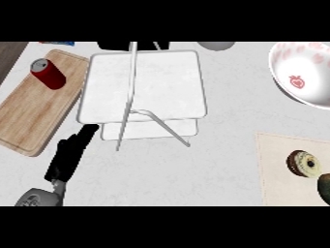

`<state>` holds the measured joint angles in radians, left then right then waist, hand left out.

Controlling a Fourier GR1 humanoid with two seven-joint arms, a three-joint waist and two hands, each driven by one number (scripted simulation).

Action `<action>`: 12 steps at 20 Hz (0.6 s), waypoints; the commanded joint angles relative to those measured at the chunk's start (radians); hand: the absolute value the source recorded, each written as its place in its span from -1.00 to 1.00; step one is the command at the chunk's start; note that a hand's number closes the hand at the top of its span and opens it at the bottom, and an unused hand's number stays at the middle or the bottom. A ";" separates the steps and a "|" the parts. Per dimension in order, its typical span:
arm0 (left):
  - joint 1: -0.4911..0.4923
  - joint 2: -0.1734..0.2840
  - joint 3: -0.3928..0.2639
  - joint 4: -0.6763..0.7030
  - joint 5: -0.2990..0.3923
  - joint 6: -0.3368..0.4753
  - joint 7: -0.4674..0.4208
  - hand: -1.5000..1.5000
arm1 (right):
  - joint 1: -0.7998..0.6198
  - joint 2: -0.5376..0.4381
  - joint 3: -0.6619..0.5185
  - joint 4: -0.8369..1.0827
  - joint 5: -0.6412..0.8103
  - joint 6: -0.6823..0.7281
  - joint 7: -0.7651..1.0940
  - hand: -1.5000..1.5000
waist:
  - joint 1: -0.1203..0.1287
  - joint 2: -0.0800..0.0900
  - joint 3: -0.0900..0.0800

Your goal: Pick the cupcake from the placemat and place it in the tiered shelf

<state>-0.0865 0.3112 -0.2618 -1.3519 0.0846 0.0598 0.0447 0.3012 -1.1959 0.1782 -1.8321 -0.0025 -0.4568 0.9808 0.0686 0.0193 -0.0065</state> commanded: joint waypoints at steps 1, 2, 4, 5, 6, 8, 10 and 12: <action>-0.007 -0.007 -0.001 0.008 -0.003 -0.009 0.003 0.00 | -0.194 -0.001 0.115 -0.016 0.072 0.075 0.283 -1.00 | 0.013 -0.003 0.004; -0.002 -0.004 -0.013 -0.023 -0.009 -0.010 0.025 0.00 | -0.260 0.015 0.125 -0.005 0.059 0.111 0.309 -1.00 | 0.028 -0.002 0.005; -0.018 -0.014 -0.008 -0.007 -0.009 -0.008 0.026 0.00 | -0.333 0.075 0.176 0.042 0.057 0.161 0.336 -1.00 | 0.018 -0.002 0.005; 0.002 -0.021 -0.006 0.018 -0.011 -0.007 -0.009 0.00 | -0.373 0.109 0.187 0.016 0.056 0.147 0.389 -1.00 | 0.021 -0.002 0.004; -0.030 -0.021 -0.003 0.004 -0.010 -0.007 0.025 0.00 | -0.394 0.164 0.228 0.086 0.079 0.150 0.358 -1.00 | 0.015 -0.002 0.005; 0.004 0.000 0.023 0.042 0.001 -0.028 -0.042 0.00 | -0.445 0.189 0.240 0.126 0.068 0.190 0.403 -1.00 | 0.006 -0.004 0.004; -0.005 -0.015 -0.002 0.030 -0.020 -0.013 -0.002 0.00 | -0.490 0.215 0.272 0.146 0.078 0.220 0.460 -1.00 | -0.002 -0.007 0.004; 0.003 -0.009 0.014 0.028 -0.017 -0.007 -0.011 0.00 | -0.536 0.255 0.289 0.200 0.078 0.241 0.474 -1.00 | -0.010 -0.009 0.004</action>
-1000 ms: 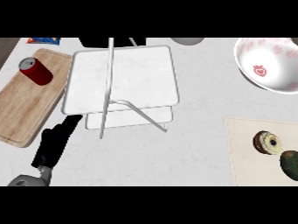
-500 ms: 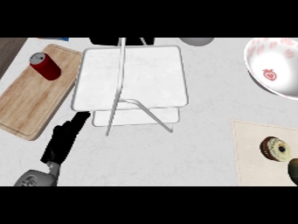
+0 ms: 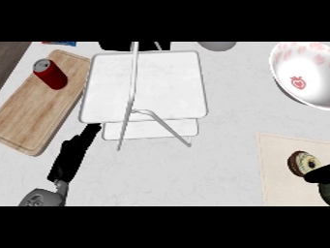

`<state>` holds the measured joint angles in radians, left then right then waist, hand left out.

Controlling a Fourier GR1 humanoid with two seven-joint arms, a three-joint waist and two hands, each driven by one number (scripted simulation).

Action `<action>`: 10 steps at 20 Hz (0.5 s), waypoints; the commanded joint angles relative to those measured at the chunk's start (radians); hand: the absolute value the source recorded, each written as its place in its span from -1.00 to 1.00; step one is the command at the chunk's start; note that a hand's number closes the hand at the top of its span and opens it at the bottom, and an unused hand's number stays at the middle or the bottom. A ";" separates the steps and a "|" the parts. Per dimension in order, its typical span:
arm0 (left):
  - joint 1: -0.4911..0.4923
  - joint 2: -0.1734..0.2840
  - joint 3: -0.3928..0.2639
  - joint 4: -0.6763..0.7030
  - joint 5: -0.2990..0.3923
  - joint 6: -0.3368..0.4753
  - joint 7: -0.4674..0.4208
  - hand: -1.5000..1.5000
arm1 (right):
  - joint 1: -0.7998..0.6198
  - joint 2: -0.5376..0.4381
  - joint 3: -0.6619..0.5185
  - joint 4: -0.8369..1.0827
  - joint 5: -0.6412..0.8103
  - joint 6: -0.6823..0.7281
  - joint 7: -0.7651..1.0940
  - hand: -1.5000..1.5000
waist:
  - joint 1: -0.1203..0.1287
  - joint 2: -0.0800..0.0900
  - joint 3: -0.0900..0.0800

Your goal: Pick the cupcake from the placemat and place it in the tiered shelf

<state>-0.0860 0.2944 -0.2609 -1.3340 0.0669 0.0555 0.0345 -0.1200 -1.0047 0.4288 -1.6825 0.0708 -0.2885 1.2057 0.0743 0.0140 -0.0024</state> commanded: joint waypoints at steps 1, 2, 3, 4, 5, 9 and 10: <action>-0.008 0.000 0.018 -0.012 0.005 0.011 0.042 0.00 | -0.116 0.096 0.057 0.079 0.033 0.045 0.251 -1.00 | -0.021 -0.006 0.001; 0.042 0.014 0.021 -0.028 0.018 -0.014 -0.011 0.00 | -0.124 0.123 0.070 0.102 0.048 0.037 0.257 -1.00 | -0.019 -0.008 0.001; 0.035 0.002 0.016 -0.038 -0.002 0.017 0.019 0.00 | -0.155 0.127 0.073 0.082 0.058 0.057 0.280 -1.00 | -0.033 -0.011 0.001; 0.051 0.003 0.002 -0.044 -0.013 0.013 0.005 0.00 | -0.144 0.159 0.091 0.123 0.076 0.037 0.275 -1.00 | -0.032 -0.010 0.001; -0.006 0.010 0.035 -0.019 0.018 -0.007 0.037 0.00 | -0.196 0.187 0.109 0.167 0.111 0.046 0.281 -1.00 | -0.030 -0.007 0.000; 0.053 0.008 0.033 -0.035 0.011 -0.002 0.000 0.00 | -0.206 0.192 0.123 0.217 0.149 0.083 0.282 -1.00 | -0.047 -0.013 0.000; 0.061 -0.008 0.026 -0.024 0.013 -0.005 -0.012 0.00 | -0.211 0.182 0.111 0.220 0.145 0.098 0.282 -1.00 | -0.053 -0.014 -0.001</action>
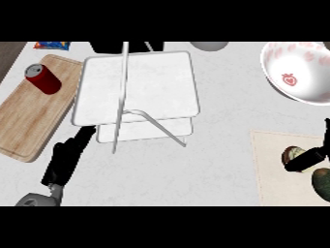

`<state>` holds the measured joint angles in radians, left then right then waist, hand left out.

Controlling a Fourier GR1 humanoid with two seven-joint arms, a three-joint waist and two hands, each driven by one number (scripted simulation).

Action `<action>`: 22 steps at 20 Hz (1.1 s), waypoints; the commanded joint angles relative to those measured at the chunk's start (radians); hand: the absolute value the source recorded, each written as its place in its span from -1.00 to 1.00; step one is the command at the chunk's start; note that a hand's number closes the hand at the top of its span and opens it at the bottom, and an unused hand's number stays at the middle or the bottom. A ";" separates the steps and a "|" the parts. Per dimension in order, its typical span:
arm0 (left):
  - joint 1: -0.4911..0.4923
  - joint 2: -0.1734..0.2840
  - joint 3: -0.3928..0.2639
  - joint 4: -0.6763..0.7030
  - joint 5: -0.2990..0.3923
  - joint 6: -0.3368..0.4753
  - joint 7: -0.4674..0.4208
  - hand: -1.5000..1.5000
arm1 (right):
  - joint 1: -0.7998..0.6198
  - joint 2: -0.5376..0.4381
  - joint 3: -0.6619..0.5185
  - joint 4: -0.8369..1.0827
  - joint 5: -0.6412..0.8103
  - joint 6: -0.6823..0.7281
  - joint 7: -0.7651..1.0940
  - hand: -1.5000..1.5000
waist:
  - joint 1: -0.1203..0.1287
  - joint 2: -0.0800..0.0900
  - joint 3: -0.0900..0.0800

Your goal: Pick the cupcake from the placemat and place it in the tiered shelf

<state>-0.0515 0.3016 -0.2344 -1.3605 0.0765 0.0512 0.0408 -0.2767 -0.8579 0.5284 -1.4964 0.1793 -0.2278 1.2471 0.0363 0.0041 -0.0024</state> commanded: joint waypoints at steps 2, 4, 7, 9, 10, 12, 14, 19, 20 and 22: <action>-0.008 0.001 0.030 0.025 0.012 -0.006 0.001 0.00 | -0.061 0.032 0.019 0.052 0.038 0.083 0.240 -1.00 | -0.022 -0.002 0.000; 0.010 -0.004 0.033 0.046 0.000 -0.001 -0.046 0.00 | -0.027 0.091 0.040 0.105 0.089 0.012 0.206 -1.00 | -0.027 -0.002 0.001; 0.047 0.001 0.012 -0.034 -0.011 0.009 0.023 0.00 | -0.064 0.112 0.024 0.097 0.077 0.061 0.240 -1.00 | -0.022 -0.007 0.001; -0.003 -0.005 0.041 0.017 -0.001 0.000 0.002 0.00 | -0.056 0.125 0.027 0.117 0.079 0.079 0.212 -1.00 | -0.030 -0.004 0.001; 0.043 -0.009 0.018 -0.004 -0.020 0.002 -0.030 0.00 | -0.066 0.133 0.022 0.122 0.082 0.082 0.223 -1.00 | -0.026 -0.005 0.001; 0.016 0.004 0.043 0.050 -0.004 -0.027 -0.041 0.00 | -0.067 0.153 0.017 0.172 0.097 0.067 0.202 -1.00 | -0.029 -0.002 0.001; -0.004 -0.018 0.027 0.007 -0.018 -0.002 0.016 0.00 | -0.059 0.162 0.017 0.213 0.110 0.080 0.163 -1.00 | -0.029 -0.003 0.002; 0.006 -0.004 0.058 0.014 -0.018 -0.012 -0.014 0.00 | -0.035 0.199 0.014 0.180 0.145 0.090 0.187 -1.00 | -0.035 -0.006 0.001; 0.034 -0.007 0.040 -0.010 -0.026 -0.009 -0.003 0.00 | -0.068 0.228 -0.005 0.251 0.140 0.087 0.176 -1.00 | -0.025 -0.004 0.002; 0.052 -0.020 0.027 -0.002 -0.033 -0.018 -0.021 0.00 | 0.000 0.172 -0.027 0.227 0.132 0.103 0.106 -1.00 | -0.038 -0.006 0.002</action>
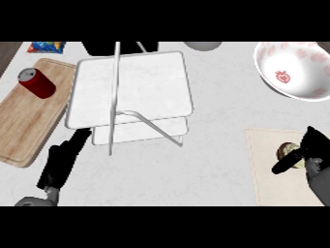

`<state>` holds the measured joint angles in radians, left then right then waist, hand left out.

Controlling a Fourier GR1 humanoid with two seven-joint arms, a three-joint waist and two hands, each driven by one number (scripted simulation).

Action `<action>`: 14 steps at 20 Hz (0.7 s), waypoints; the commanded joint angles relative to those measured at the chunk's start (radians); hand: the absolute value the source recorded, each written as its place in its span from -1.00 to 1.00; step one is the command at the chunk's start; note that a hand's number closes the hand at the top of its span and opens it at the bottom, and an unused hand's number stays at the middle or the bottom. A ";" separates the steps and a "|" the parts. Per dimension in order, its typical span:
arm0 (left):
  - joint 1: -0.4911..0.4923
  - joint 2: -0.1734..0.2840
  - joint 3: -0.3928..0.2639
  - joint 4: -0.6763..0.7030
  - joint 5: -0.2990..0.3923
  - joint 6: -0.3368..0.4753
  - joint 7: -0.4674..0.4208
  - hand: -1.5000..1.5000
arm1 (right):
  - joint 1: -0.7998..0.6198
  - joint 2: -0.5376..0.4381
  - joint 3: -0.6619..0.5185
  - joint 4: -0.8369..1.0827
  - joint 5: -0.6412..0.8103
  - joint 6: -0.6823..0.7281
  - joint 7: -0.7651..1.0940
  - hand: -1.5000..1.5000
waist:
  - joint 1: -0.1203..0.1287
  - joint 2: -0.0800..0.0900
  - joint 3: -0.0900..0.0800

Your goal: Pick the cupcake from the placemat and place it in the tiered shelf

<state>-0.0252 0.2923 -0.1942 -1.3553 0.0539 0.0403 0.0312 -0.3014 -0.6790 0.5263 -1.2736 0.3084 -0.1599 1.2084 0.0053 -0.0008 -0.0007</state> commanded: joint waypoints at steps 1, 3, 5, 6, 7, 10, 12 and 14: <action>0.027 -0.007 0.003 0.013 -0.009 -0.013 -0.038 0.00 | -0.031 0.074 -0.031 0.118 0.026 0.011 0.103 -1.00 | 0.005 0.003 0.001; -0.013 -0.038 -0.009 0.002 -0.025 0.012 0.015 0.00 | -0.003 0.039 -0.046 0.078 0.034 0.034 0.106 -1.00 | -0.005 0.000 0.000; -0.020 -0.014 0.032 0.078 0.006 -0.046 -0.054 0.00 | -0.005 0.067 -0.072 0.120 0.040 0.022 0.069 1.00 | -0.005 0.002 0.000; 0.001 0.005 0.034 -0.064 0.011 -0.029 0.073 0.00 | 0.007 0.094 -0.070 0.074 0.044 0.039 0.085 1.00 | -0.002 -0.001 0.001; 0.014 -0.024 0.018 -0.023 -0.023 -0.010 0.013 0.00 | 0.012 0.118 -0.042 0.069 0.098 0.034 0.093 1.00 | -0.003 0.000 0.000; -0.054 -0.017 0.065 0.018 -0.015 -0.052 0.040 0.00 | -0.045 0.128 -0.122 0.117 0.124 0.080 -0.010 1.00 | -0.004 0.001 0.001; 0.046 -0.008 0.042 -0.063 -0.032 -0.056 0.032 0.00 | -0.015 0.137 -0.129 0.117 0.150 0.073 -0.020 1.00 | -0.001 0.000 0.001; 0.049 -0.026 0.043 -0.070 -0.023 -0.061 0.025 0.00 | -0.033 0.148 -0.152 0.240 0.179 0.043 -0.110 1.00 | 0.002 0.001 0.001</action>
<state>-0.0163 0.2733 -0.1517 -1.3897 0.0327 -0.0033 0.0647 -0.3215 -0.5626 0.4068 -1.1276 0.4418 -0.1171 1.0974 0.0023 -0.0070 -0.0108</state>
